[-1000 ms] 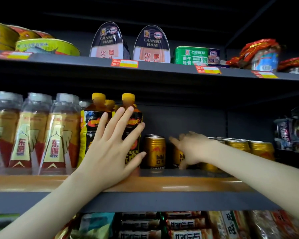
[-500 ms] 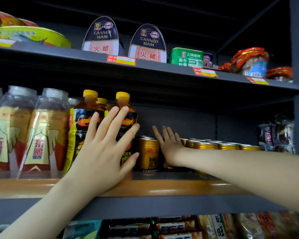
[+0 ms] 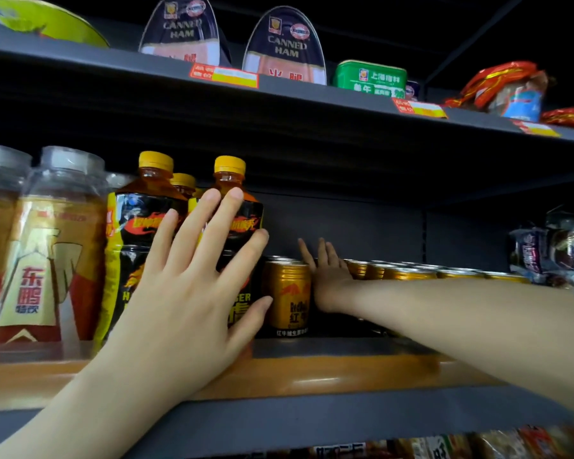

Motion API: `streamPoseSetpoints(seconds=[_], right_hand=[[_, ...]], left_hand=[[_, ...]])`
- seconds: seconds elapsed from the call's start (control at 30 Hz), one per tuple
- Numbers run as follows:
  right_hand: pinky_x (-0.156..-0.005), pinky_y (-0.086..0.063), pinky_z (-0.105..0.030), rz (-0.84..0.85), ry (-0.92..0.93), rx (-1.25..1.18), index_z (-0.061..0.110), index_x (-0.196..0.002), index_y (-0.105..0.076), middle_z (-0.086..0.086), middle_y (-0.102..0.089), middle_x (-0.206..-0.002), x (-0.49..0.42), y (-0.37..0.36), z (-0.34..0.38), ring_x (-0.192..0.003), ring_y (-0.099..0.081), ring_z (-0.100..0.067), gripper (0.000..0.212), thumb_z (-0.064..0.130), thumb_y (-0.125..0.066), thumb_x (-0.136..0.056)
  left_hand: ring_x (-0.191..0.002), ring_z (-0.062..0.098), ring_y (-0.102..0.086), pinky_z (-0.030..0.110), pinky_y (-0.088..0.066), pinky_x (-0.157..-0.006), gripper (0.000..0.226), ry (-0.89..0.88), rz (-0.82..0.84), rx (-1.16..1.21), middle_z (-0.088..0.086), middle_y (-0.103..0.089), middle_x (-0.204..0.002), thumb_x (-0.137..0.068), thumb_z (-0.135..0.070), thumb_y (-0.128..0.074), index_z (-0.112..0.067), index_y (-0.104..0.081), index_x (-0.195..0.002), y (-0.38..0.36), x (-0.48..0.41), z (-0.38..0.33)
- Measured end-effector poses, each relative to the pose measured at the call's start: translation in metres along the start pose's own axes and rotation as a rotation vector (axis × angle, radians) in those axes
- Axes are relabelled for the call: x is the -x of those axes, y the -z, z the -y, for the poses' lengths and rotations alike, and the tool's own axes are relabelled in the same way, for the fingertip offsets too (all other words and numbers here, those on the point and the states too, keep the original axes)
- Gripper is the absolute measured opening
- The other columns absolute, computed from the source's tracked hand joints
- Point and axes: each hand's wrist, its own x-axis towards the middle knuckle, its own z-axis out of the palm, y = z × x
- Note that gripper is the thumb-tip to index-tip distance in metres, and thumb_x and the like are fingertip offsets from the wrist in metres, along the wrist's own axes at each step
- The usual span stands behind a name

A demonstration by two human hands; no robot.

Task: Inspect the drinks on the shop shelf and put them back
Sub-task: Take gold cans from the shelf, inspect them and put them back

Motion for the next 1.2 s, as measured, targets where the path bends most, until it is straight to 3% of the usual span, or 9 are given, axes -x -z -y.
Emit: streamPoseSetpoints(seconds=[0.23, 0.3, 0.37, 0.47, 0.63, 0.8, 0.93, 1.07, 1.2], right_hand=[[-0.117, -0.022, -0.037, -0.193, 0.181, -0.118, 0.033, -0.144, 0.032, -0.012, 0.03, -0.156, 0.044, 0.043, -0.002, -0.146, 0.018, -0.03, 0.114, -0.017, -0.049, -0.082], [-0.106, -0.035, -0.032, -0.224, 0.268, -0.329, 0.04, -0.15, 0.016, -0.011, 0.015, -0.16, 0.062, 0.056, -0.001, -0.147, -0.009, -0.033, 0.093, -0.004, -0.044, -0.093], [-0.089, -0.036, -0.027, -0.261, 0.35, -0.522, 0.038, -0.152, -0.006, -0.015, -0.015, -0.158, 0.078, 0.062, 0.002, -0.132, -0.039, -0.032, 0.061, 0.029, -0.04, -0.102], [-0.099, -0.036, -0.035, -0.06, 0.283, -0.548, 0.035, -0.152, -0.011, -0.012, -0.023, -0.157, 0.085, 0.057, 0.01, -0.137, -0.035, -0.031, 0.081, 0.066, -0.048, -0.088], [-0.086, -0.046, -0.025, -0.003, 0.235, -0.631, 0.021, -0.151, -0.023, -0.008, -0.043, -0.145, 0.093, 0.054, 0.015, -0.121, -0.05, -0.021, 0.091, 0.049, -0.073, -0.079], [-0.103, -0.04, -0.032, -0.287, 0.325, -0.511, 0.026, -0.154, -0.011, -0.007, -0.03, -0.153, 0.118, 0.059, 0.006, -0.133, -0.041, -0.027, 0.099, 0.04, -0.075, -0.08], [-0.101, -0.042, -0.034, -0.551, 0.458, -0.345, 0.027, -0.154, -0.003, 0.003, -0.023, -0.15, 0.15, 0.067, -0.008, -0.134, -0.034, -0.018, 0.089, 0.029, -0.065, -0.09], [-0.094, -0.049, -0.034, -0.775, 0.548, -0.318, 0.015, -0.152, -0.022, -0.006, -0.039, -0.144, 0.189, 0.067, -0.014, -0.129, -0.034, -0.015, 0.085, 0.02, -0.073, -0.084], [-0.107, -0.037, -0.03, -1.025, 0.699, -0.209, 0.008, -0.143, -0.033, -0.016, -0.048, -0.137, 0.239, 0.053, -0.017, -0.131, -0.043, -0.025, 0.071, 0.015, -0.07, -0.083]], left_hand=[[-0.146, 0.037, -0.017, 0.056, -0.018, -0.115, 0.059, 0.031, -0.003, 0.02, 0.02, -0.024, -0.156, -0.089, -0.044, -0.043, -0.012, -0.053, -0.137, -0.001, 0.002, -0.004], [-0.147, 0.037, -0.016, 0.056, -0.019, -0.115, 0.059, 0.033, 0.007, 0.002, 0.021, -0.023, -0.157, -0.089, -0.044, -0.043, -0.012, -0.053, -0.138, 0.0, 0.002, -0.004], [-0.147, 0.037, -0.015, 0.056, -0.019, -0.115, 0.058, 0.037, 0.019, -0.008, 0.02, -0.021, -0.158, -0.09, -0.043, -0.044, -0.012, -0.051, -0.139, 0.001, 0.002, -0.005], [-0.147, 0.037, -0.014, 0.056, -0.02, -0.115, 0.058, 0.038, 0.029, -0.001, 0.02, -0.02, -0.158, -0.09, -0.042, -0.044, -0.013, -0.051, -0.139, 0.002, 0.002, -0.005], [-0.149, 0.034, -0.01, 0.052, -0.019, -0.116, 0.057, 0.026, 0.039, 0.03, 0.018, -0.017, -0.16, -0.091, -0.041, -0.043, -0.015, -0.048, -0.141, 0.003, 0.002, -0.002], [-0.149, 0.032, -0.009, 0.047, -0.014, -0.117, 0.056, 0.017, 0.043, 0.049, 0.017, -0.016, -0.16, -0.091, -0.04, -0.043, -0.016, -0.047, -0.141, 0.004, 0.001, -0.002], [-0.147, 0.035, -0.015, 0.05, -0.017, -0.118, 0.056, 0.019, 0.027, 0.047, 0.019, -0.02, -0.158, -0.09, -0.039, -0.042, -0.013, -0.051, -0.139, 0.006, 0.001, -0.003], [-0.145, 0.034, -0.021, 0.051, -0.02, -0.117, 0.057, 0.065, 0.005, 0.085, 0.019, -0.027, -0.155, -0.09, -0.036, -0.045, -0.01, -0.047, -0.141, 0.024, 0.007, -0.016], [-0.147, 0.025, -0.02, 0.047, -0.022, -0.118, 0.069, 0.135, 0.003, 0.383, 0.01, -0.028, -0.156, -0.087, -0.037, -0.052, -0.013, -0.029, -0.148, 0.057, 0.028, -0.055]])
